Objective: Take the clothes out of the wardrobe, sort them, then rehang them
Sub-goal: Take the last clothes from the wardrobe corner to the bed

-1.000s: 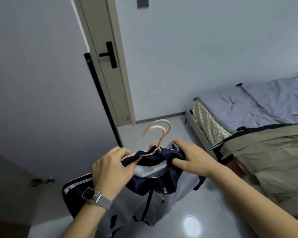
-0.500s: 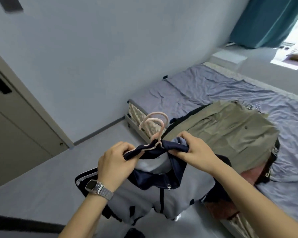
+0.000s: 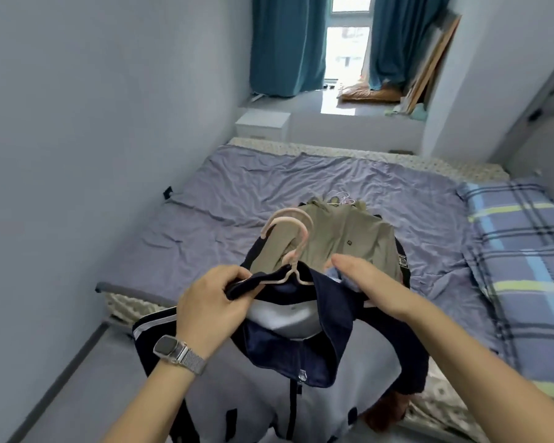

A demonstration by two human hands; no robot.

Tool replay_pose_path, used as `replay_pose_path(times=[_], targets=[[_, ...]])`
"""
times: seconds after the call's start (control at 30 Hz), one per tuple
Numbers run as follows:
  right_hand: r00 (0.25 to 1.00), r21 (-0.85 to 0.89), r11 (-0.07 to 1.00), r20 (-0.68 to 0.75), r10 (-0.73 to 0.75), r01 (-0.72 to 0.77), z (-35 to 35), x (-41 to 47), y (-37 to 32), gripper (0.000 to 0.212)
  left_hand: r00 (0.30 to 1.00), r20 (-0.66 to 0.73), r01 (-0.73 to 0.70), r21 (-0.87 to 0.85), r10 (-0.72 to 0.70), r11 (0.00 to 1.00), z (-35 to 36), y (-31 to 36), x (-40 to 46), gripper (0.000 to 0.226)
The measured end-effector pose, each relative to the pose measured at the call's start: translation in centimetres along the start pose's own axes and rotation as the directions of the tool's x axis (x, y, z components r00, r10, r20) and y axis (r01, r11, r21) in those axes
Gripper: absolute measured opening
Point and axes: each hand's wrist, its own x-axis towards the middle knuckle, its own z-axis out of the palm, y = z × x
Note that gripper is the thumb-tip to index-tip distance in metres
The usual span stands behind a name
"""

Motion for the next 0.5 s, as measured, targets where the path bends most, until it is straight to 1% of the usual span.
replay_pose_path(times=[0.07, 0.13, 0.2, 0.23, 0.33, 0.4, 0.5], targets=[[0.999, 0.027, 0.999, -0.025, 0.033, -0.032, -1.9, 0.8, 0.7, 0.036, 0.997, 0.011, -0.080, -0.029, 0.081, 0.996, 1.2, 0.0, 3.0, 0.026], [0.988, 0.027, 0.995, -0.114, 0.099, -0.097, -4.2, 1.8, 1.7, 0.024, 0.987, 0.002, -0.158, -0.055, 0.158, 0.986, 2.3, -0.1, 5.7, 0.026], [0.952, 0.066, 0.986, -0.257, 0.165, -0.153, -6.3, 3.3, 3.1, 0.018, 0.981, -0.005, -0.196, -0.097, 0.196, 0.976, 3.5, -0.5, 8.4, 0.026], [0.926, 0.067, 0.985, -0.335, 0.173, -0.160, -7.3, 4.3, 3.9, 0.016, 0.979, -0.001, -0.202, -0.102, 0.203, 0.974, 4.2, -0.7, 9.7, 0.024], [0.845, 0.008, 0.988, -0.517, 0.135, -0.153, -10.4, 7.8, 5.6, 0.014, 0.977, 0.022, -0.212, -0.078, 0.214, 0.974, 6.3, -0.9, 13.3, 0.025], [0.828, -0.012, 0.991, -0.552, 0.102, -0.130, -12.7, 10.4, 5.8, 0.014, 0.980, 0.023, -0.194, -0.085, 0.197, 0.977, 7.9, -0.4, 15.5, 0.021], [0.872, -0.054, 0.995, -0.487, 0.043, -0.080, -16.8, 14.4, 4.3, 0.010, 0.981, 0.053, -0.179, -0.108, 0.186, 0.978, 10.2, 0.8, 19.0, 0.012]])
